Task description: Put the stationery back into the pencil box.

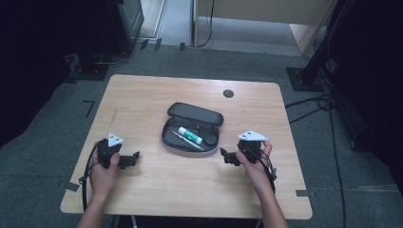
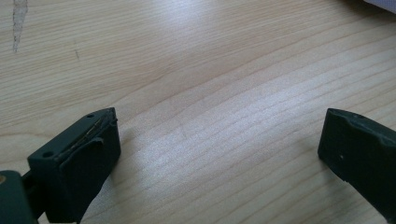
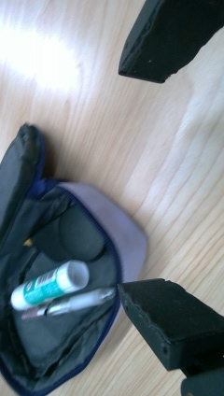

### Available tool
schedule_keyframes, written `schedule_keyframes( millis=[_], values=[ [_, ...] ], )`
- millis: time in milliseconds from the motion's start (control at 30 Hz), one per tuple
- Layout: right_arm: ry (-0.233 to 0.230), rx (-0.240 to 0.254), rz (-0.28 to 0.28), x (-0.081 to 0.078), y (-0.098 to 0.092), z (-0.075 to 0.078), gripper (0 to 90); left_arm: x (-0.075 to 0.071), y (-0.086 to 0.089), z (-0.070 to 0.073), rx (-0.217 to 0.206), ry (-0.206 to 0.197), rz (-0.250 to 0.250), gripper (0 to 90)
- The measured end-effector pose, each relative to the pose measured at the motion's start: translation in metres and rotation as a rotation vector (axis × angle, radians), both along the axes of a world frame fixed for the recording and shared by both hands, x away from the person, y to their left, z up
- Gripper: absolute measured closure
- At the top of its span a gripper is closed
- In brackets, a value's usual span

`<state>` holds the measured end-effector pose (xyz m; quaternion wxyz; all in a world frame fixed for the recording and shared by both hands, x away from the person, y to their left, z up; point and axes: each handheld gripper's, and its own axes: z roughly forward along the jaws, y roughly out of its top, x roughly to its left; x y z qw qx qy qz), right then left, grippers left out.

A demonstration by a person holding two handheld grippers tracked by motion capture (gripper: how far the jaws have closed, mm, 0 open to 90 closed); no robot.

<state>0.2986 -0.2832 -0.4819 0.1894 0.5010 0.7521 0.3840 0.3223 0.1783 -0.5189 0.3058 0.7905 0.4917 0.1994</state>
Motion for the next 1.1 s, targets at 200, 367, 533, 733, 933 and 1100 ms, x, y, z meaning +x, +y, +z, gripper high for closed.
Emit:
schedule_keyframes(
  millis=[200,367,533,733,933,1100],
  values=[
    [0.017,-0.009,-0.043,-0.010,-0.022,-0.012,0.0,0.000,0.000,0.000,0.000,0.000,0.000,0.0],
    [0.033,-0.015,-0.072,-0.015,-0.035,-0.018,0.0,0.000,0.000,0.000,0.000,0.000,0.001,0.0],
    [0.045,-0.019,-0.107,-0.022,-0.050,-0.025,0.2,0.000,-0.001,0.000,-0.001,0.000,-0.002,0.0],
    [0.058,-0.044,-0.146,-0.032,-0.068,-0.033,0.3,0.000,-0.001,0.000,-0.002,-0.001,-0.002,0.0],
    [0.068,-0.047,-0.179,-0.039,-0.082,-0.038,0.5,0.000,-0.001,0.000,-0.001,-0.001,-0.002,0.0],
    [0.074,-0.071,-0.213,-0.047,-0.096,-0.042,1.2,0.000,-0.001,0.000,-0.001,-0.001,-0.002,0.0]
  ],
)
